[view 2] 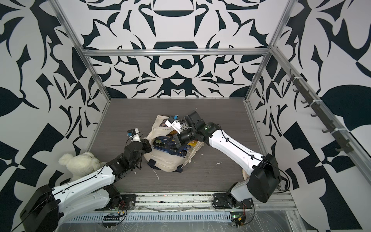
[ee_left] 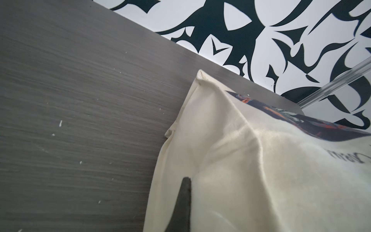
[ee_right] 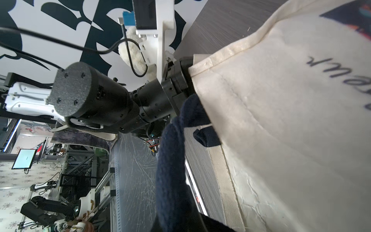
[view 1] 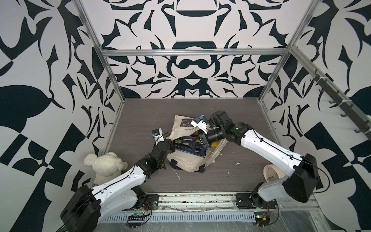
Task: Take out the books from the canvas bag
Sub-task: Adjust the canvas bag at the center of the board.
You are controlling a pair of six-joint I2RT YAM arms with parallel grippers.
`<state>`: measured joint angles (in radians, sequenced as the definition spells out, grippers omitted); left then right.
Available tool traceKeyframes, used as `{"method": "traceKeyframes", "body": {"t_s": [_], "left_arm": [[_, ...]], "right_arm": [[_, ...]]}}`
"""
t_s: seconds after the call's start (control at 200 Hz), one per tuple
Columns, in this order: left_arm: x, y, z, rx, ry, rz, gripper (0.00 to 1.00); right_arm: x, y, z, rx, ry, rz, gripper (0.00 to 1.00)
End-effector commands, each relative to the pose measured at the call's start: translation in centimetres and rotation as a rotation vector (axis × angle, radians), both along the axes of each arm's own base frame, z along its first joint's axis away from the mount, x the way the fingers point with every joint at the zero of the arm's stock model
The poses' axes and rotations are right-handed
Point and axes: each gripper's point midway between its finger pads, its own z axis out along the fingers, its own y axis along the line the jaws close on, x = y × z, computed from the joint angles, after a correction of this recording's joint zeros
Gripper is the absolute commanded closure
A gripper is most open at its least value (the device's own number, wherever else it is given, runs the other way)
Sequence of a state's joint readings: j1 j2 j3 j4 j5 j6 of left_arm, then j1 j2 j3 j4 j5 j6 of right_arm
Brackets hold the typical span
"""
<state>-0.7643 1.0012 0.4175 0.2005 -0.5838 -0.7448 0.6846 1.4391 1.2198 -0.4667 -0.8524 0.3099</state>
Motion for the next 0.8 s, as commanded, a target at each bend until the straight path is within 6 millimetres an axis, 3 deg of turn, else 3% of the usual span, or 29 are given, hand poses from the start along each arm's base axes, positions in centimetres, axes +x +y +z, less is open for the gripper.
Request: {"method": "traceKeyframes", "body": {"t_s": [0.0, 0.25, 0.38, 0.455, 0.65, 0.795], "left_arm": [[-1.0, 2.4, -4.3, 0.112, 0.116, 0.087, 1.0], [-0.3, 2.9, -4.1, 0.144, 0.099, 0.136, 1.0], [-0.5, 3.4, -4.5, 0.135, 0.088, 0.155, 1.0], [-0.7, 3.4, -5.1, 0.126, 0.098, 0.15, 1.0], [-1.3, 3.6, -5.9, 0.078, 0.107, 0.152, 1.0], [-1.6, 3.9, -5.6, 0.045, 0.089, 0.162, 1.0]], "right_arm": [[-0.3, 0.6, 3.0, 0.104, -0.067, 0.04, 1.0], [-1.7, 0.1, 3.2, -0.015, -0.145, 0.064, 1.0], [-3.8, 0.5, 3.1, -0.029, -0.164, 0.115, 1.0], [-5.1, 1.0, 1.5, -0.04, -0.14, 0.16, 1.0], [-6.2, 1.5, -2.3, -0.01, -0.053, 0.193, 1.0], [-4.5, 1.0, -4.8, 0.005, -0.029, 0.141, 1.0]]}}
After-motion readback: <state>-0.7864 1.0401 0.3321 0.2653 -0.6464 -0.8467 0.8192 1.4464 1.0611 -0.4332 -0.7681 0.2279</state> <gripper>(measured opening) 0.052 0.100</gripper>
